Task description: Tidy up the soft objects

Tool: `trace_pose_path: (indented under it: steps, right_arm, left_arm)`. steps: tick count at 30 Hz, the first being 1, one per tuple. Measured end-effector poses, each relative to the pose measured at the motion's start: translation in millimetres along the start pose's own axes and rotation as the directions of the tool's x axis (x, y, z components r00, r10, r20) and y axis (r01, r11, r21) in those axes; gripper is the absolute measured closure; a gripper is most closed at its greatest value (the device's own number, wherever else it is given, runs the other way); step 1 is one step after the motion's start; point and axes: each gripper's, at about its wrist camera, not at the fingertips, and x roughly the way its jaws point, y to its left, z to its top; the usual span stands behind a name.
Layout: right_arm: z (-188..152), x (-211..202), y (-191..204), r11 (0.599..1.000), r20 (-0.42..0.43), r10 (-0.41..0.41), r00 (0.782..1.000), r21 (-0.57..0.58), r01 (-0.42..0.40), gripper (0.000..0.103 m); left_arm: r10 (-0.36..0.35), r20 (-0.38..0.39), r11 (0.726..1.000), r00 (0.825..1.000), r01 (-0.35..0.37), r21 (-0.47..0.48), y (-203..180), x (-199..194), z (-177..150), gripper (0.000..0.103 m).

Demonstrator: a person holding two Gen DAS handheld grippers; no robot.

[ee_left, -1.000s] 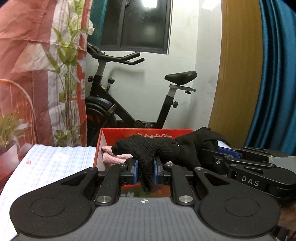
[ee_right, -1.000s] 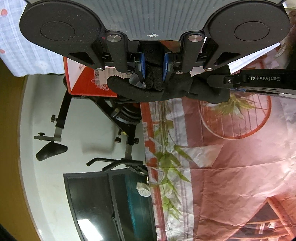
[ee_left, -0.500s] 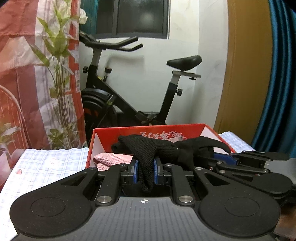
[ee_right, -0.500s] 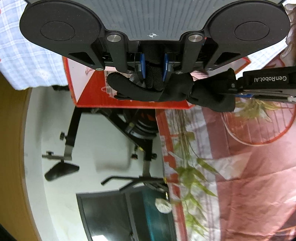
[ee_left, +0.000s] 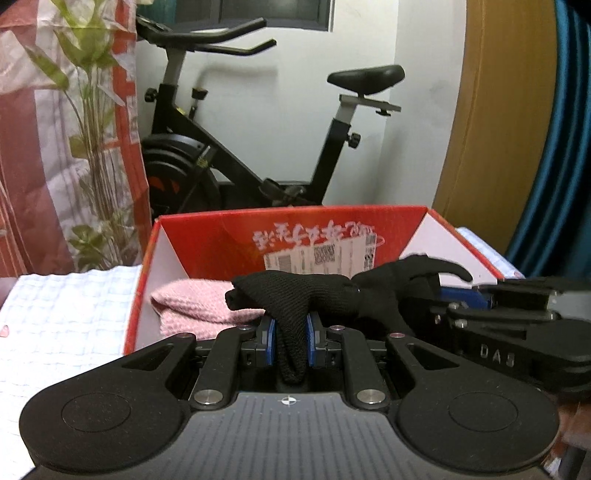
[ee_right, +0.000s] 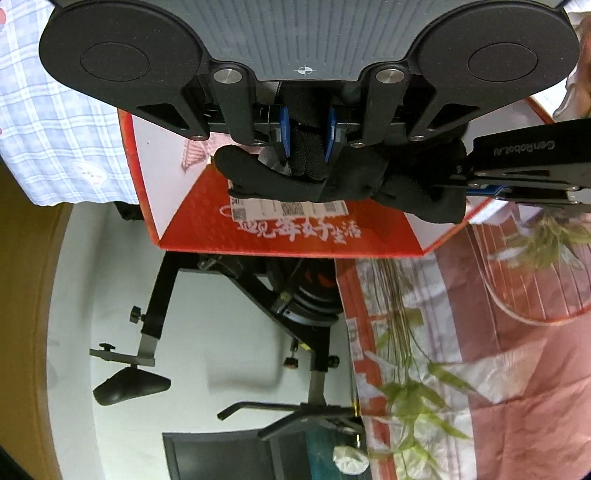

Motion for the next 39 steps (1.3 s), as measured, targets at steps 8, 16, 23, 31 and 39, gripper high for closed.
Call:
trace_pose_path:
  steps: [8,16,23,31,39]
  right_arm:
    - [17.0,24.1,5.9,0.998,-0.054,-0.012,0.998,-0.058,0.009,0.084]
    - [25.3,28.8,-1.0,0.999,-0.065,-0.043,0.997,0.015,0.044,0.072]
    - [9.7,-6.9,6.4,0.999,-0.017,-0.008,1.000,-0.048,0.008,0.072]
    - [-5.2,-62.2,14.7,0.999,0.029,0.042,0.999,-0.033,-0.041,0.072]
    - [-39.9,-101.2,34.4,0.994,0.016,0.097,0.995,-0.062,-0.095,0.072]
  left_arm:
    - [0.008,0.003,0.999,1.000,-0.008,-0.040,15.2,3.0,8.1,0.083]
    - [0.038,0.012,0.999,0.999,-0.038,-0.014,20.3,-6.7,8.4,0.049]
    - [0.057,0.023,0.998,0.998,-0.056,-0.032,18.6,-42.9,1.1,0.036]
    - [0.081,0.019,0.996,0.997,-0.080,-0.039,9.0,-87.9,-20.9,0.035]
    - [0.069,-0.025,0.996,0.997,-0.070,-0.053,1.1,-120.4,-61.4,0.034]
